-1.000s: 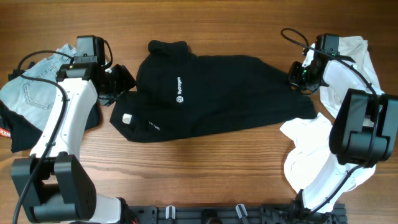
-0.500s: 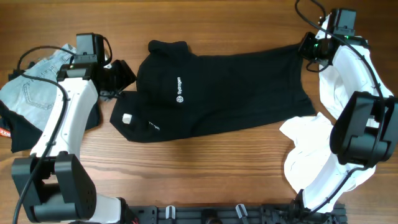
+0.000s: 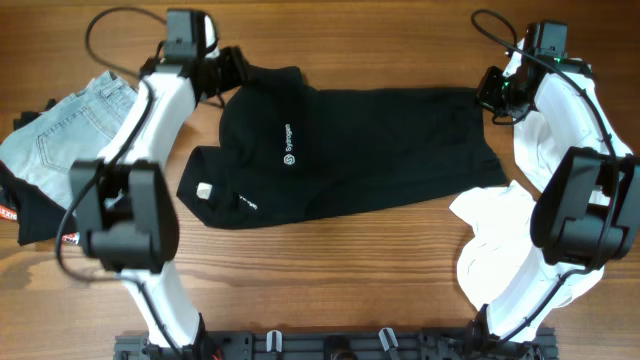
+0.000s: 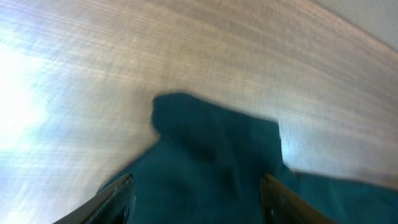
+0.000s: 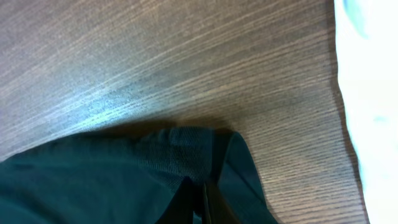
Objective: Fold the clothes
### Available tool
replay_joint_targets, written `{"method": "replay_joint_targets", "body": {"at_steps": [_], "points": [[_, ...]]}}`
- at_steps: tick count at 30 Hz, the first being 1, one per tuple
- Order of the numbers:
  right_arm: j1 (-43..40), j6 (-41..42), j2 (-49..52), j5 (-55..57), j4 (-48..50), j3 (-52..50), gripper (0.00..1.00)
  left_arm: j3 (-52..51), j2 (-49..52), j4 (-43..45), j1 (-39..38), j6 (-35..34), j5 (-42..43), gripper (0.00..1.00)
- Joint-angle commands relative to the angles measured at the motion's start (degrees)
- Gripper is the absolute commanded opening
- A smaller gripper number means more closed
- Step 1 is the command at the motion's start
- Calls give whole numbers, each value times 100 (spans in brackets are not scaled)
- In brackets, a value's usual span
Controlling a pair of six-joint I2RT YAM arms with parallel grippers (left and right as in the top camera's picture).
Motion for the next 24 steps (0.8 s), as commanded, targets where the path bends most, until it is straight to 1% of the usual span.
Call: {"method": "replay_joint_targets", "body": {"at_steps": [1,7,8,9,10,11,12,13,18,19,20,22,24], "points": [[4,-170,0,118,-22,4,6,516,739,164,-155,129,138,64],[4,-168,0,116,-22,4,6,522,1401,914,-199,-426,162,63],[4,-168,0,118,-22,4,6,525,1482,1027,-219,-522,166,59],[4,-166,0,118,-22,4,6,525,1497,1040,-236,-520,175,53],[4,-166,0,118,-22,4,6,525,1515,1038,-247,-518,175,43],[4,-168,0,118,-22,4,6,525,1515,1038,-247,-518,177,23],[4,-168,0,118,-20,4,6,525,1508,1062,-245,-520,184,10],[4,-164,0,118,-20,4,6,542,1473,1073,-234,-520,205,4],[4,-177,0,122,-101,4,6,697,1029,911,-208,-516,203,4],[2,-195,0,125,-83,4,6,697,920,778,-208,-516,203,4],[2,-280,0,118,-31,7,6,697,715,450,-205,-511,201,4],[4,-385,-2,114,-31,50,6,697,516,109,-192,-378,201,4],[2,-549,-37,116,-219,245,5,697,225,-284,-184,52,195,4]]}}
